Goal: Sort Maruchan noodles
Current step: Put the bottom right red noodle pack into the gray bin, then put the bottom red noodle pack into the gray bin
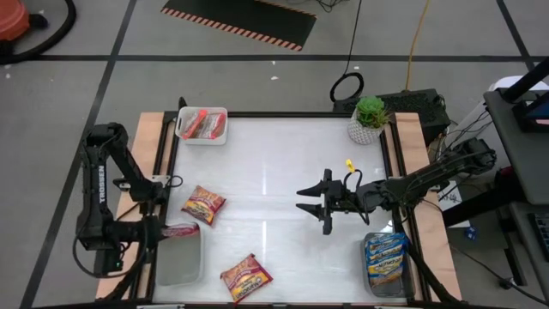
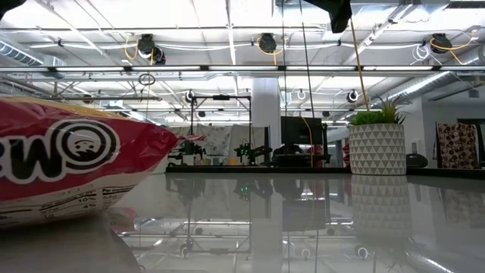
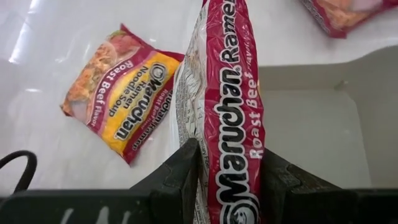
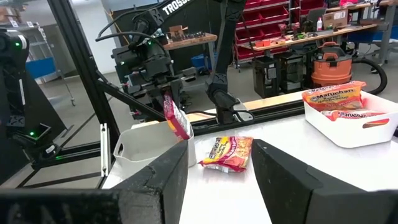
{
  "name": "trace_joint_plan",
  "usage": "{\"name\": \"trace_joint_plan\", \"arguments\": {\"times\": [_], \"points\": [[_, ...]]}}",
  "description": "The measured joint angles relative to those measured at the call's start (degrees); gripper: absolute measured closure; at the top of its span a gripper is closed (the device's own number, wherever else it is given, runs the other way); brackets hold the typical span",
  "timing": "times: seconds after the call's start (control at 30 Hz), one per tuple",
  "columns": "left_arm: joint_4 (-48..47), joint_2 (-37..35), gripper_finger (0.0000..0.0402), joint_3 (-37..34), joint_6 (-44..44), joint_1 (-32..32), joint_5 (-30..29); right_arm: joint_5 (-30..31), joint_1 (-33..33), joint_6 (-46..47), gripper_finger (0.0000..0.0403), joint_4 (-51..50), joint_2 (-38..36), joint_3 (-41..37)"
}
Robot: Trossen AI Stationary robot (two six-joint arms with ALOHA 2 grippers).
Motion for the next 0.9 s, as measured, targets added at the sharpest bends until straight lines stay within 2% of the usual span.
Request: {"name": "trace_joint_plan", "arguments": {"times": [0.13,0.33,0.47,0.9], "points": [[-2.5,0.0,0.0276,0.0,-4.0,0.4,0.2,0.0,0.0,0.0,0.0234,0.0,0.0,0.0],[-7.0,0.0,0.0208,0.0,-10.3,0.4,0.2,-0.1,0.0,0.7,0.0234,0.0,0.0,0.0],[-7.2,0.0,0.0174,0.0,-10.2,0.4,0.3,-0.1,0.0,1.3,0.0234,0.0,0.2,0.0],[-8.4,-0.8,0.0165,1.5,-10.3,0.4,0.5,-0.3,0.0,4.2,0.0234,1.4,2.4,0.6]]}}
